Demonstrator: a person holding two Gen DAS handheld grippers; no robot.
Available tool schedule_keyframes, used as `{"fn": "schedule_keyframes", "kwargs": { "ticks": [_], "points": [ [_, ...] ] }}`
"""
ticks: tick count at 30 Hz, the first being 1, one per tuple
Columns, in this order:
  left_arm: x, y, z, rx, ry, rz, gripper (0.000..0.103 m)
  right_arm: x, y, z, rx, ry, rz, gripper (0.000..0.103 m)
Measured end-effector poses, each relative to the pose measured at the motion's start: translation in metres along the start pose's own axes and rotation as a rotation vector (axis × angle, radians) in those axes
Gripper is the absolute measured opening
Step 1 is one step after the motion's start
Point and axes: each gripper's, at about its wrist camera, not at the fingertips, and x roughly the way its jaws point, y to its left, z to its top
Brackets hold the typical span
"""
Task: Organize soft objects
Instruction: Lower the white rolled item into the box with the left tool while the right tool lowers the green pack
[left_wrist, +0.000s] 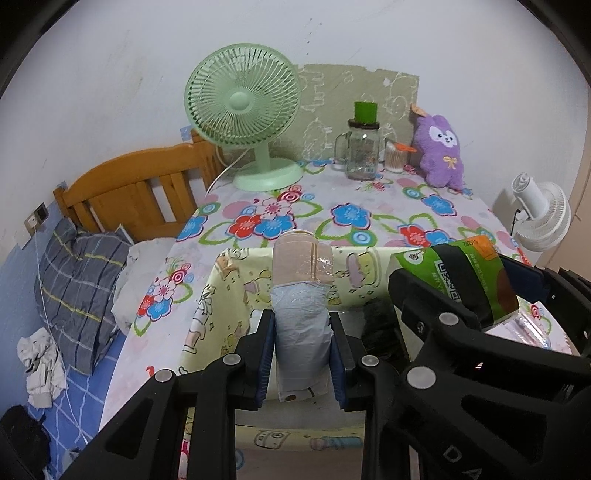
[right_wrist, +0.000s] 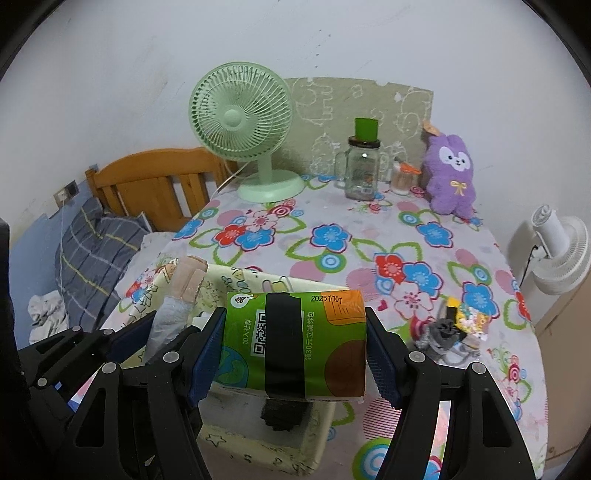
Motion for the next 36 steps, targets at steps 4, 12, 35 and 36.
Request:
{"fn": "schedule_keyframes", "kwargs": {
  "ticks": [4, 12, 35, 36],
  "points": [
    [0.009, 0.006, -0.002, -0.004, 0.033, 0.012, 0.027, 0.009, 0.004, 0.000, -0.003, 0.013, 0.022, 0.073],
    [0.021, 0.013, -0.006, -0.043, 0.078, 0.008, 0.029, 0.028, 0.011, -0.002, -0.014, 0.041, 0.054, 0.073],
    [0.029, 0.024, -0.008, -0.036, 0.094, 0.045, 0.070, 0.052, 0.027, -0.001, -0.064, 0.063, 0.077, 0.090],
    [0.029, 0.023, -0.008, -0.034, 0.092, 0.043, 0.071, 0.051, 0.026, 0.000, -0.065, 0.059, 0.074, 0.091]
  ]
}}
